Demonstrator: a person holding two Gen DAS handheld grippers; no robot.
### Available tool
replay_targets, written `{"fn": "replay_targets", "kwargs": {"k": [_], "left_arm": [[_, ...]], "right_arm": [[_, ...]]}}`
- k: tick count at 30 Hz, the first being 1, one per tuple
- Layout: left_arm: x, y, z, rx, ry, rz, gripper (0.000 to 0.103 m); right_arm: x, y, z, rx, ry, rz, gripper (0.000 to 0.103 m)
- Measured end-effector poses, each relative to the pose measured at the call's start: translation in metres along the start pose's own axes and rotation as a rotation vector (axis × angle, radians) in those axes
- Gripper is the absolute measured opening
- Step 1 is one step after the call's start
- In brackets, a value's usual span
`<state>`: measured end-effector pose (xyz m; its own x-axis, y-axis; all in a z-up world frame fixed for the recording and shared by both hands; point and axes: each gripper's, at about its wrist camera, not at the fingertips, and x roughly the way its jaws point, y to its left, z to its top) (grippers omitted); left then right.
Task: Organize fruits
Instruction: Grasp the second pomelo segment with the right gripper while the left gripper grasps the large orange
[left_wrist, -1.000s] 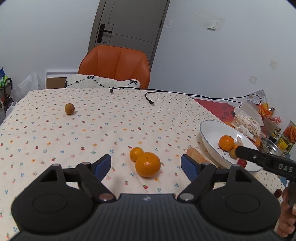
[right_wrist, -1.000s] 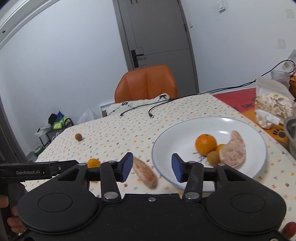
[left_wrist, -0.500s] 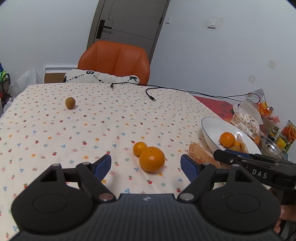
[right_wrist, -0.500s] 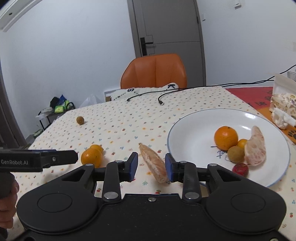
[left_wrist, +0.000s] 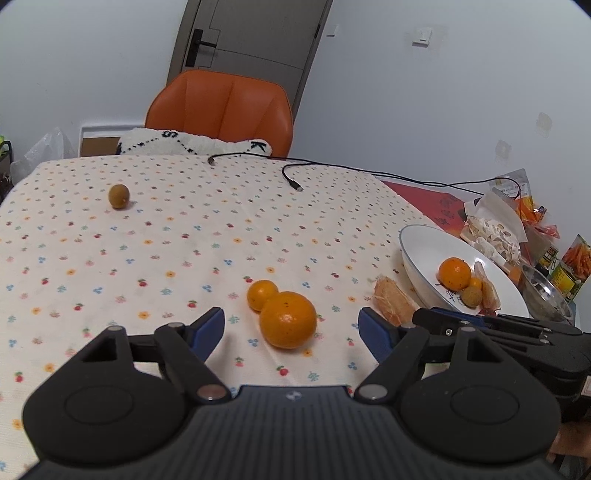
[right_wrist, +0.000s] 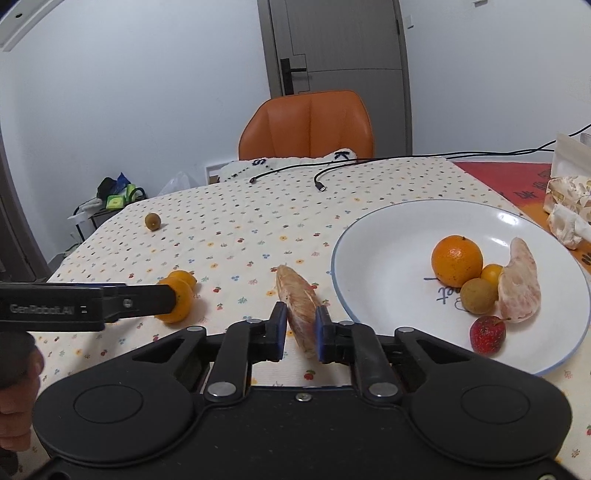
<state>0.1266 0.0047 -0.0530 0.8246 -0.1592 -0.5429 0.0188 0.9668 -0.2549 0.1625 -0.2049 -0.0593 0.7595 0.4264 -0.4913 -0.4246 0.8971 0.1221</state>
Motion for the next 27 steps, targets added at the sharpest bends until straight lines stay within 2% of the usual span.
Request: {"fn": "replay_targets", "kwargs": {"k": [5,10,14,15,17,24,27], "left_arm": [[0.007,-0.006,-0.002,0.006,0.002,-0.002,0.078],[0.012,-0.007,-0.002,0.004,-0.002,0.018,0.07],[0.016,-0.003,-0.002,-0.008,0.004,0.027,0.05],[0.017,-0.002,-0.002,-0.01,0.006,0.027,0.042],[0.018,-0.001,-0.003,-0.013,0.009,0.032,0.037],[0.012,0.005,-0.004,-0.017,0.007,0.024,0.036],[0.008,0.009,-0.003,-0.021,0.005,0.031,0.036]], "right_arm": [[-0.006,0.0,0.0,0.004,-0.007,0.027,0.008],[-0.01,0.001,-0.001,0.008,-0.003,0.046,0.007],[-0.011,0.002,-0.004,0.012,0.001,0.055,0.009],[-0.011,0.002,-0.004,0.012,0.0,0.054,0.011],[-0.009,0.002,-0.004,0.009,-0.001,0.049,0.016],[0.004,0.012,-0.007,-0.032,0.014,0.009,0.026],[0.009,0.013,-0.006,-0.032,0.023,-0.005,0.025]]}}
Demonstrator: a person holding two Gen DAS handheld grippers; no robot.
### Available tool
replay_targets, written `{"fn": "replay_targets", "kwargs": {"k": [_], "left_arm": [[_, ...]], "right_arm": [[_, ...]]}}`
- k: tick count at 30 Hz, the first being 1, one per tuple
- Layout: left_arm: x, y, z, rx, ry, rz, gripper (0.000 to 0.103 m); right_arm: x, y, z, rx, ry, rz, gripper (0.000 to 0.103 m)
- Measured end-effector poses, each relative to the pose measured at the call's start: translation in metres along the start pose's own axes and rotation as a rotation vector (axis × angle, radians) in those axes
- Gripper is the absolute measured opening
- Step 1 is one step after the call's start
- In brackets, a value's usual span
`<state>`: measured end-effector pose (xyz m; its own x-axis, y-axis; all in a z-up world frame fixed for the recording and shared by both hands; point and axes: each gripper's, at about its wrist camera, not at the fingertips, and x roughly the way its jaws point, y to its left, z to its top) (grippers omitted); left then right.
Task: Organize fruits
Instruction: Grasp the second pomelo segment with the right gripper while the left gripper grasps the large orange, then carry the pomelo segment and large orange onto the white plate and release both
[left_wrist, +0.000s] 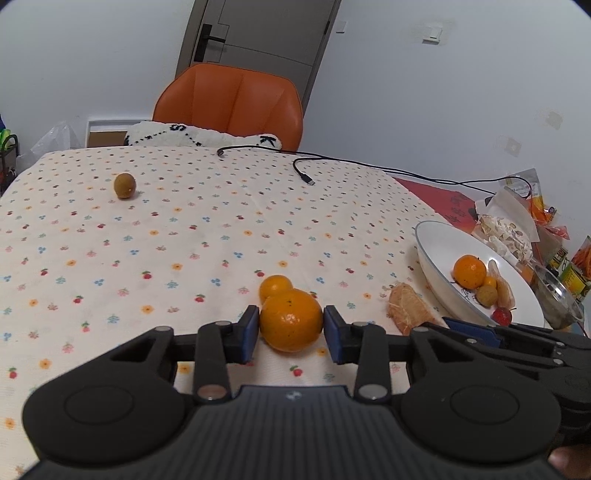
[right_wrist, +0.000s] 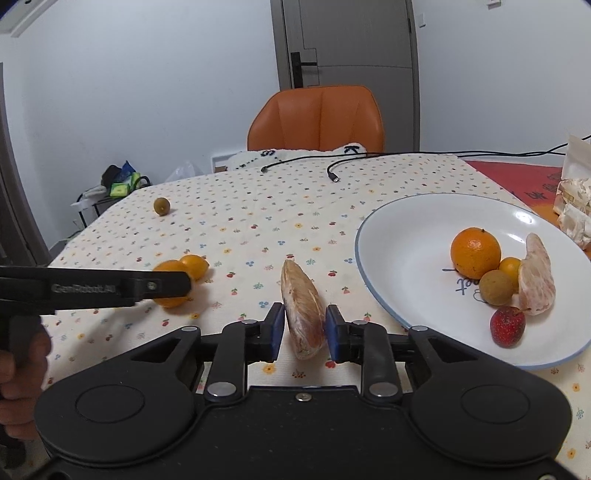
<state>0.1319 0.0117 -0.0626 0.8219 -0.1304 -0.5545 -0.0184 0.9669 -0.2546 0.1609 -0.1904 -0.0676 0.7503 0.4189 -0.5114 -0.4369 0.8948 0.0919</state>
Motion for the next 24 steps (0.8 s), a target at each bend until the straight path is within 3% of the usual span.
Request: {"fn": "replay_targets", "kwargs": {"k": [5,15,24], "left_arm": [[-0.006,0.003,0.004,-0.005,-0.016,0.003,0.036],[-0.016,-0.012,0.009,0.014,-0.041,-0.02,0.036],[-0.021,-0.032,0.01,0.041,-0.052,-0.046,0.036]], "right_arm": [[0.001,-0.001,0.0,0.001,0.005,-0.002,0.018],[-0.024,-0.005,0.007,0.016,-0.061,0.037,0.018],[-0.048,-0.024,0.014,0.055,-0.123,0.014,0.018]]}}
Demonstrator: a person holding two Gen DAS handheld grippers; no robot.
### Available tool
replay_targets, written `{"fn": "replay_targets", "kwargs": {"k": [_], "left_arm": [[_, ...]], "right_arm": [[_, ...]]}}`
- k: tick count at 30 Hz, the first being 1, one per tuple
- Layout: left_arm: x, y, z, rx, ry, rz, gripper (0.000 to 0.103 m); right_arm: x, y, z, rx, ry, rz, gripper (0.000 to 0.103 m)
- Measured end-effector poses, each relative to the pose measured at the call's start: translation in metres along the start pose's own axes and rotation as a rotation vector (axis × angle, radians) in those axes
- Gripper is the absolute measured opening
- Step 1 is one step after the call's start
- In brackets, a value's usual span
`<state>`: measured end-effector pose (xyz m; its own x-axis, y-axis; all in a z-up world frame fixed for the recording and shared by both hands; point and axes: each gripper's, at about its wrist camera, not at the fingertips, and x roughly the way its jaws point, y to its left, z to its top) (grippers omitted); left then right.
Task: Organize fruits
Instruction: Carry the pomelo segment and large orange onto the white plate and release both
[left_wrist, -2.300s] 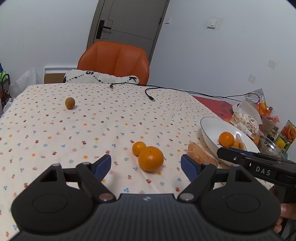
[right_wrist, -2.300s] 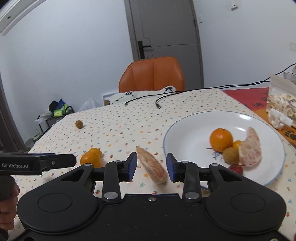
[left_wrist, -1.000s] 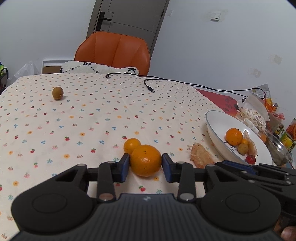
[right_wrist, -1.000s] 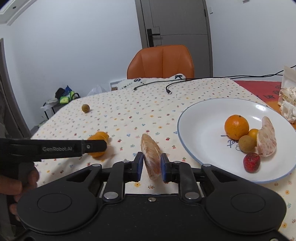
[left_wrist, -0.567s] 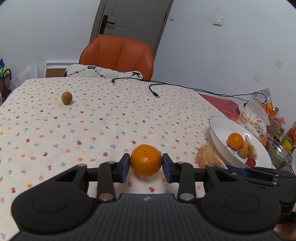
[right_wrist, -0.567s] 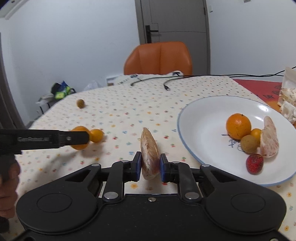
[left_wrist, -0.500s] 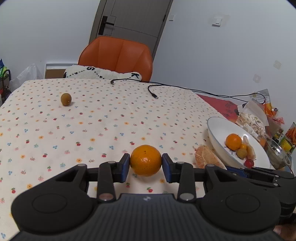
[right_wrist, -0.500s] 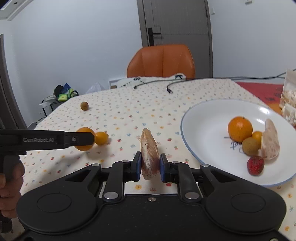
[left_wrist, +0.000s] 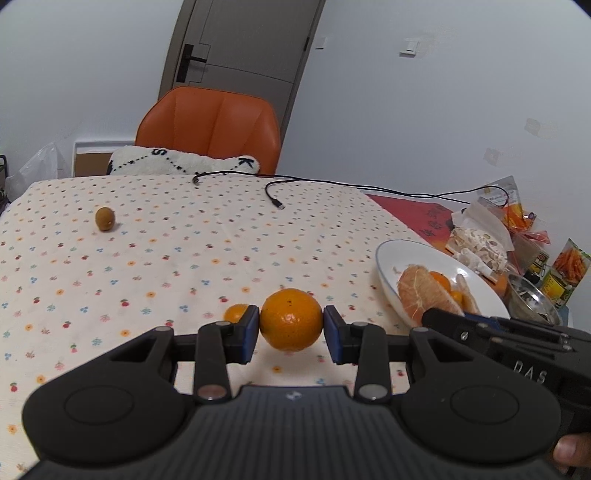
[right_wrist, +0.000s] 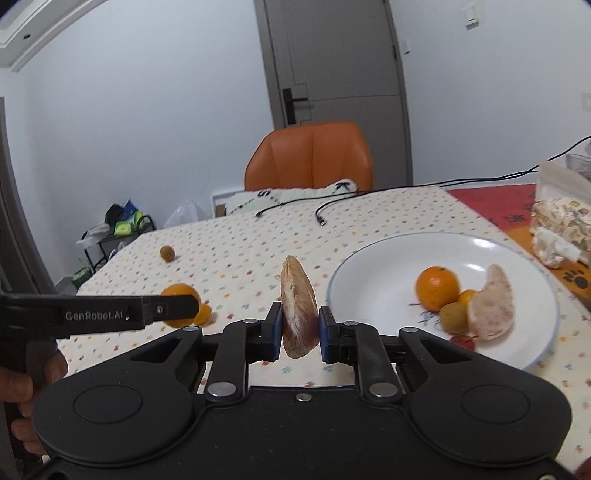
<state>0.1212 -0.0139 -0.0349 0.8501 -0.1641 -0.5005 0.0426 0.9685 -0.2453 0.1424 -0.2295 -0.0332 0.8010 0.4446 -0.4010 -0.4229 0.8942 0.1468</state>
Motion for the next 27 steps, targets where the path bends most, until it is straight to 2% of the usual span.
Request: {"fn": "replay_targets", "kwargs": {"k": [10,21,23,24,27], "left_arm": [[0.003,-0.022,0.0,0.023,0.0,-0.029,0.036],[0.008,-0.036,0.001,0.043,0.003,-0.044,0.036],[0.01,-0.038,0.002,0.047,0.006,-0.047,0.036],[0.011,-0.039,0.003,0.05,0.006,-0.049,0.036],[0.013,-0.045,0.007,0.061,-0.001,-0.056,0.036]], "right_arm": [[-0.015,-0.026,0.002,0.04,-0.034,-0.059,0.018],[-0.011,-0.045,-0.001,0.079,-0.046,-0.08,0.018],[-0.008,-0.046,-0.002,0.078,-0.037,-0.08,0.02],[-0.007,-0.047,-0.002,0.084,-0.029,-0.085,0.024],[-0.01,-0.052,-0.003,0.093,-0.041,-0.099,0.026]]}}
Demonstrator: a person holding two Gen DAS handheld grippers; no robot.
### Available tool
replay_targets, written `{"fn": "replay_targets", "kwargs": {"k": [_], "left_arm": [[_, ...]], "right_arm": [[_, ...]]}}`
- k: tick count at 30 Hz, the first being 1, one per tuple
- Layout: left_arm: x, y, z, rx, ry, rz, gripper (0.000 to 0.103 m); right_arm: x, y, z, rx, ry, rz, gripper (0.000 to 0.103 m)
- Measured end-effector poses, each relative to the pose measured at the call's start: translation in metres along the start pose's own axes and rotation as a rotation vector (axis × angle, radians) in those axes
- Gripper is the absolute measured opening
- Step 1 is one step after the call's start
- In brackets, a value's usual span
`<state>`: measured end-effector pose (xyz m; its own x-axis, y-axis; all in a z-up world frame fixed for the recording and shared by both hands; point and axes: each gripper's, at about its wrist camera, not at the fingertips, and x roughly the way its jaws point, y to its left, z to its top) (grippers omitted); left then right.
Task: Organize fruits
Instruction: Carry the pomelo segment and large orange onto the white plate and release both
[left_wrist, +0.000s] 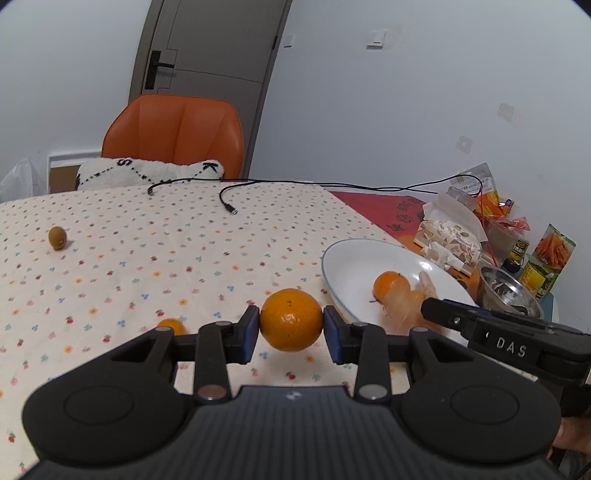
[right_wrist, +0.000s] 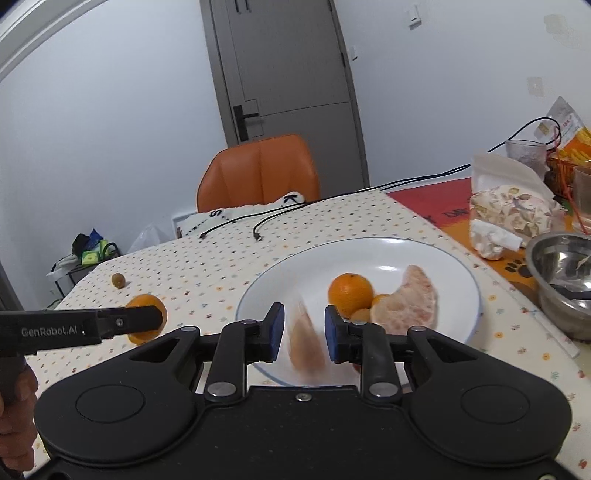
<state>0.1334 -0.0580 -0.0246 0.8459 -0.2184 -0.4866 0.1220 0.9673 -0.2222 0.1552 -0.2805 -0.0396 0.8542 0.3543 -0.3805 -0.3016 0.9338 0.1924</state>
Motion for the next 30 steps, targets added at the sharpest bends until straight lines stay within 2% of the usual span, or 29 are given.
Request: {"fn": "replay_targets", "kwargs": {"k": [6,20,25,28,30], "left_arm": [[0.009,-0.015,0.008,0.025,-0.008,-0.026,0.036],[0.03,-0.056,0.01,0.069,0.002,-0.091,0.036],[0.039,-0.065,0.01,0.052,0.024,-0.094,0.037],[0.038,-0.069,0.01,0.056,0.017,-0.083,0.043],[0.036,-0.071,0.011,0.065,0.015,-0.078,0.051]], "right_arm": [[-0.014,-0.015,0.002,0.017,-0.017,-0.015,0.032],[-0.04,-0.048,-0.001,0.047,-0.011,-0.069,0.036],[-0.051,-0.058,-0.002,0.046,-0.012,-0.09,0.038],[-0.056,-0.063,-0.002,0.045,-0.008,-0.102,0.039],[-0.059,-0.066,-0.005,0.03,0.006,-0.11,0.04]]}}
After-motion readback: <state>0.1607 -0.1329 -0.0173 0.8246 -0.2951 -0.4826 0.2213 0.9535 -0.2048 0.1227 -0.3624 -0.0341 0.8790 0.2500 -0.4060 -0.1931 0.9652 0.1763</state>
